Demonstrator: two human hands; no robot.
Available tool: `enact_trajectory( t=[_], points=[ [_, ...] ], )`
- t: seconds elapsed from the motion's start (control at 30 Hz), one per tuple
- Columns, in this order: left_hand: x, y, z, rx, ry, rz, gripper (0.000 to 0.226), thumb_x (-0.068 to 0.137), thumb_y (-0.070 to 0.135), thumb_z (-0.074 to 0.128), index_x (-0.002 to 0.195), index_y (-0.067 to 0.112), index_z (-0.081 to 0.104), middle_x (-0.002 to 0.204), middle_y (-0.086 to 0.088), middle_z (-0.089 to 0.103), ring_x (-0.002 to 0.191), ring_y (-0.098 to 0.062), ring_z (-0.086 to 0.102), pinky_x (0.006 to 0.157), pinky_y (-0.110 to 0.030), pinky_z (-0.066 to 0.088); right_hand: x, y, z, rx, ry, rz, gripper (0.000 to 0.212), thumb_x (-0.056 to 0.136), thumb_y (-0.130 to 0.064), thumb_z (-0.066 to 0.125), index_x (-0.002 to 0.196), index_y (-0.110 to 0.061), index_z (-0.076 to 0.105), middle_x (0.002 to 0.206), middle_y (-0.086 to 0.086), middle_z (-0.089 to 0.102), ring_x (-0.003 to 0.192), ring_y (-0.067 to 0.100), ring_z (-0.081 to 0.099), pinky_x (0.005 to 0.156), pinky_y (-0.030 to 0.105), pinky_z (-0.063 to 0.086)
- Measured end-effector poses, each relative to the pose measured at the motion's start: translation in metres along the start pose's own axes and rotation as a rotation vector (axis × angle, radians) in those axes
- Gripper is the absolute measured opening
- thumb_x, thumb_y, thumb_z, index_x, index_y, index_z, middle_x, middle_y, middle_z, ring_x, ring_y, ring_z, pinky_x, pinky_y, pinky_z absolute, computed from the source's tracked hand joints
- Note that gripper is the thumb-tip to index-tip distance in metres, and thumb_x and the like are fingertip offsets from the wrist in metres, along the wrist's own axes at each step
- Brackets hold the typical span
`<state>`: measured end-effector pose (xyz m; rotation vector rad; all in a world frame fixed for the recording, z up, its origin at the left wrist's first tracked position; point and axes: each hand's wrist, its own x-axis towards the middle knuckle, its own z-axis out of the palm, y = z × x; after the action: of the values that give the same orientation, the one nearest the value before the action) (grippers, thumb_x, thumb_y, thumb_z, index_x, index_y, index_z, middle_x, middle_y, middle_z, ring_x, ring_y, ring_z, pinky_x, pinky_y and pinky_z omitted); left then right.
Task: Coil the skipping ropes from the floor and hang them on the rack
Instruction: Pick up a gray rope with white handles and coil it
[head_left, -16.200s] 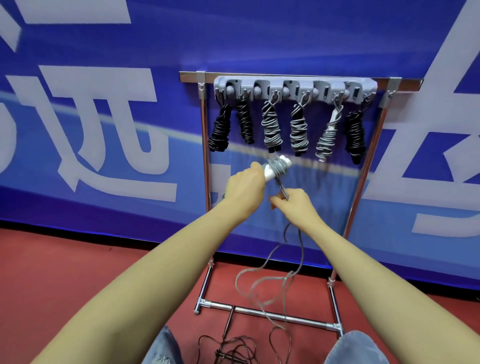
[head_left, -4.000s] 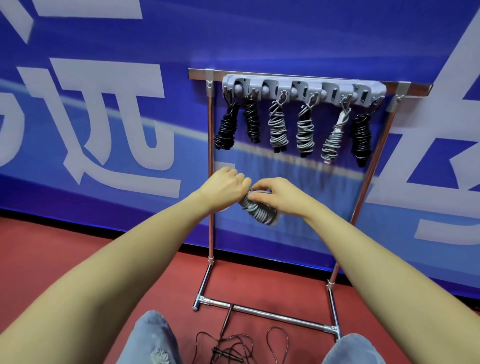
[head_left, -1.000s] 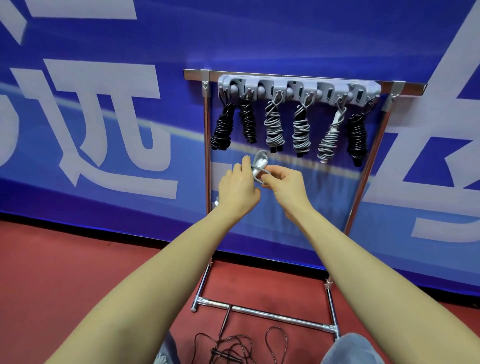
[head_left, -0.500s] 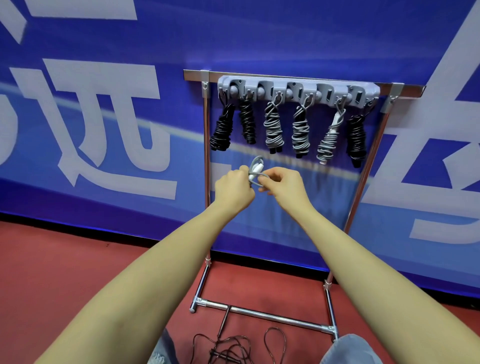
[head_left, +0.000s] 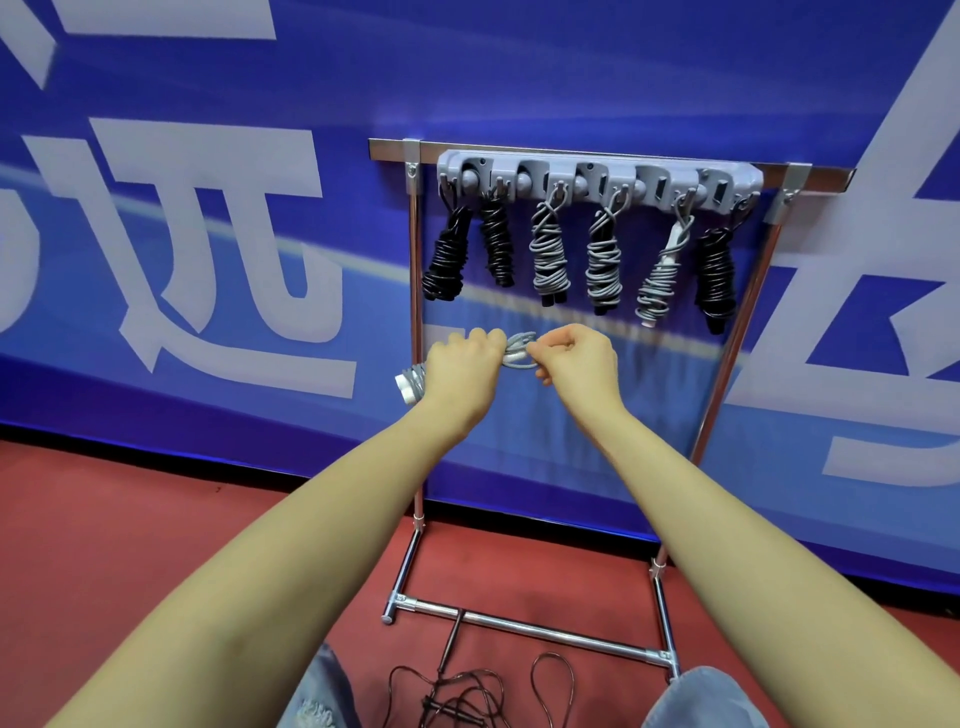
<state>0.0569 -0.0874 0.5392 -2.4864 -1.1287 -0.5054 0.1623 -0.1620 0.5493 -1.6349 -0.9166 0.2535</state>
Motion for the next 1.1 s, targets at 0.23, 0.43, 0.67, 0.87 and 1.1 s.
enact_trajectory(
  t=[0.23, 0.43, 0.67, 0.87, 1.1],
  points=[
    [0.002, -0.009, 0.002, 0.17, 0.053, 0.161, 0.044, 0.03, 0.017, 0.084, 0.063, 0.023, 0.056, 0.053, 0.006, 0.051, 0.045, -0.016, 0.051, 0.049, -0.021, 0.02, 0.004, 0.005, -0.005, -0.152, -0.173, -0.033, 0.02, 0.082, -0.009, 0.063, 0.099, -0.014, 0.074, 0.07, -0.001, 0.065, 0.056, 0.007, 0.053, 0.065, 0.03, 0.049],
    [-0.003, -0.006, 0.009, 0.104, 0.005, 0.143, 0.024, 0.084, 0.01, 0.056, 0.106, 0.014, 0.049, 0.096, -0.004, 0.058, 0.084, -0.027, 0.058, 0.061, -0.032, 0.032, 0.003, 0.001, -0.003, -0.153, -0.136, -0.062, 0.013, 0.078, -0.006, 0.065, 0.085, -0.01, 0.075, 0.077, 0.0, 0.068, 0.072, 0.009, 0.056, 0.054, 0.006, 0.037],
    [-0.005, -0.007, 0.003, -0.088, -0.052, 0.158, 0.02, 0.091, 0.012, 0.048, 0.11, 0.012, 0.045, 0.101, -0.005, 0.056, 0.084, -0.027, 0.057, 0.058, -0.033, 0.032, -0.004, 0.006, 0.0, -0.189, -0.256, -0.165, 0.006, 0.09, -0.002, 0.046, 0.091, -0.005, 0.051, 0.095, 0.008, 0.063, 0.083, 0.025, 0.056, 0.07, 0.034, 0.046],
    [-0.014, -0.01, 0.003, -0.283, -0.11, 0.212, 0.019, 0.083, 0.027, 0.048, 0.087, 0.013, 0.036, 0.081, -0.001, 0.05, 0.066, -0.024, 0.045, 0.058, -0.031, 0.034, -0.006, 0.01, 0.001, -0.333, -0.222, -0.232, 0.009, 0.087, -0.007, 0.044, 0.082, -0.014, 0.046, 0.075, -0.007, 0.051, 0.069, 0.018, 0.046, 0.07, 0.047, 0.046],
    [-0.016, -0.007, 0.006, -0.368, -0.053, 0.143, 0.029, 0.1, 0.033, 0.027, 0.082, 0.014, 0.039, 0.074, 0.002, 0.047, 0.064, -0.023, 0.046, 0.058, -0.032, 0.034, -0.006, 0.015, 0.003, -0.244, -0.182, -0.141, 0.003, 0.088, -0.011, 0.052, 0.086, -0.013, 0.051, 0.082, -0.001, 0.058, 0.076, 0.02, 0.053, 0.073, 0.043, 0.047]
  ],
)
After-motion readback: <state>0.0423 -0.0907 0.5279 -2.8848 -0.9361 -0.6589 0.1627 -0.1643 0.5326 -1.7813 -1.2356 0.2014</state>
